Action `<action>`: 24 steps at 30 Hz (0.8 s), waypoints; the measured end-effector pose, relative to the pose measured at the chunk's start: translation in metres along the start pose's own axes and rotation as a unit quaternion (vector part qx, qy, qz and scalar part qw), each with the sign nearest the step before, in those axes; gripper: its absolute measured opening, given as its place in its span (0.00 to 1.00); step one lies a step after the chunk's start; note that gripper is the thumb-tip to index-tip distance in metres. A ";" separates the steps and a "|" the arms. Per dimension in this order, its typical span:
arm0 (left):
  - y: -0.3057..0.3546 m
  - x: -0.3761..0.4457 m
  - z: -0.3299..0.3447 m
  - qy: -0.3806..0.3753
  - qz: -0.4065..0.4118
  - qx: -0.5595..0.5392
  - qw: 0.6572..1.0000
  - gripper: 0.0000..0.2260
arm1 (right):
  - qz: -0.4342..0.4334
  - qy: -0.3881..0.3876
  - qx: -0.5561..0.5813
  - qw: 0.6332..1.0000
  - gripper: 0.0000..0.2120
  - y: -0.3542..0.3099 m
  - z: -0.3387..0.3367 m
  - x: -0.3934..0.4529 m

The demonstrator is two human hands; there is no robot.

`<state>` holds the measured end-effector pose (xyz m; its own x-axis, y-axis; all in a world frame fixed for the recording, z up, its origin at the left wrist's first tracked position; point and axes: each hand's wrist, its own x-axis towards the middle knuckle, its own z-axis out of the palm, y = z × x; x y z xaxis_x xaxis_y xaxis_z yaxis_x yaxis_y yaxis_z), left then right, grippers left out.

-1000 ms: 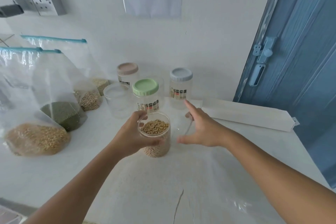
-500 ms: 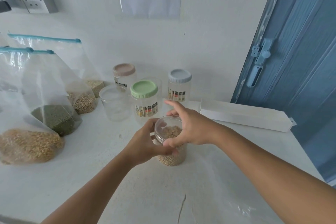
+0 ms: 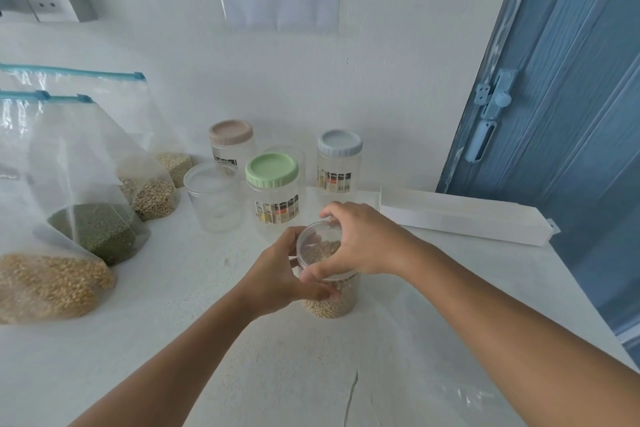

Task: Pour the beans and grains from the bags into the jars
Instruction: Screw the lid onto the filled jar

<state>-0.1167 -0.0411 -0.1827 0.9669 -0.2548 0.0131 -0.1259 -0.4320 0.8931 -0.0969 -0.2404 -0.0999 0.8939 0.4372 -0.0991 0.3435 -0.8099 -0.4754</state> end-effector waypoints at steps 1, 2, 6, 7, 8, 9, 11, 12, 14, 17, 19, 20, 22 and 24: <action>0.000 0.000 0.000 0.003 0.000 -0.002 1.000 0.42 | 0.013 0.016 -0.027 0.999 0.54 -0.002 0.004 0.000; 0.000 -0.001 0.001 0.007 0.000 -0.003 1.000 0.42 | 0.024 0.030 -0.050 0.998 0.52 -0.005 0.008 0.000; -0.002 -0.002 0.003 0.016 0.006 -0.009 1.000 0.41 | 0.038 0.032 -0.087 0.995 0.54 -0.007 0.015 -0.005; -0.002 -0.002 0.003 0.016 0.008 -0.011 1.000 0.41 | 0.038 0.013 -0.082 0.996 0.56 -0.006 0.015 -0.006; -0.002 -0.002 0.003 0.016 0.008 -0.012 1.000 0.41 | 0.040 -0.009 -0.069 0.997 0.57 -0.004 0.013 -0.009; -0.002 -0.002 0.003 0.018 0.009 -0.014 1.000 0.41 | 0.045 -0.031 -0.053 0.997 0.58 -0.002 0.009 -0.011; -0.003 -0.002 0.003 0.021 0.009 -0.017 1.000 0.42 | 0.054 -0.058 -0.033 0.996 0.58 0.001 0.002 -0.013; -0.004 -0.002 0.004 0.023 0.010 -0.018 1.000 0.43 | 0.059 -0.060 -0.032 0.996 0.58 0.002 0.000 -0.014; -0.005 -0.002 0.004 0.023 0.009 -0.023 0.999 0.43 | 0.075 -0.032 -0.037 0.996 0.58 0.000 0.004 -0.015; -0.004 -0.004 0.005 0.025 0.009 -0.023 0.999 0.42 | 0.130 0.041 -0.058 0.989 0.58 -0.012 0.020 -0.014; -0.004 -0.005 0.007 0.029 0.008 -0.025 0.999 0.41 | 0.146 0.053 -0.077 0.985 0.59 -0.016 0.023 -0.012; -0.003 -0.005 0.007 0.032 0.007 -0.029 0.999 0.41 | 0.138 0.046 -0.082 0.986 0.60 -0.015 0.021 -0.012; -0.003 -0.006 0.009 0.037 0.003 -0.035 0.999 0.41 | 0.099 0.001 -0.059 0.993 0.61 -0.010 0.013 -0.013; -0.002 -0.007 0.010 0.039 0.004 -0.040 0.998 0.41 | 0.066 -0.061 0.029 0.996 0.59 0.000 0.006 -0.018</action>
<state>-0.1258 -0.0476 -0.1890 0.9806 -0.1885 0.0532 -0.1191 -0.3585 0.9259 -0.1150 -0.2461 -0.1033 0.8876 0.3749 -0.2675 0.2048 -0.8416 -0.4999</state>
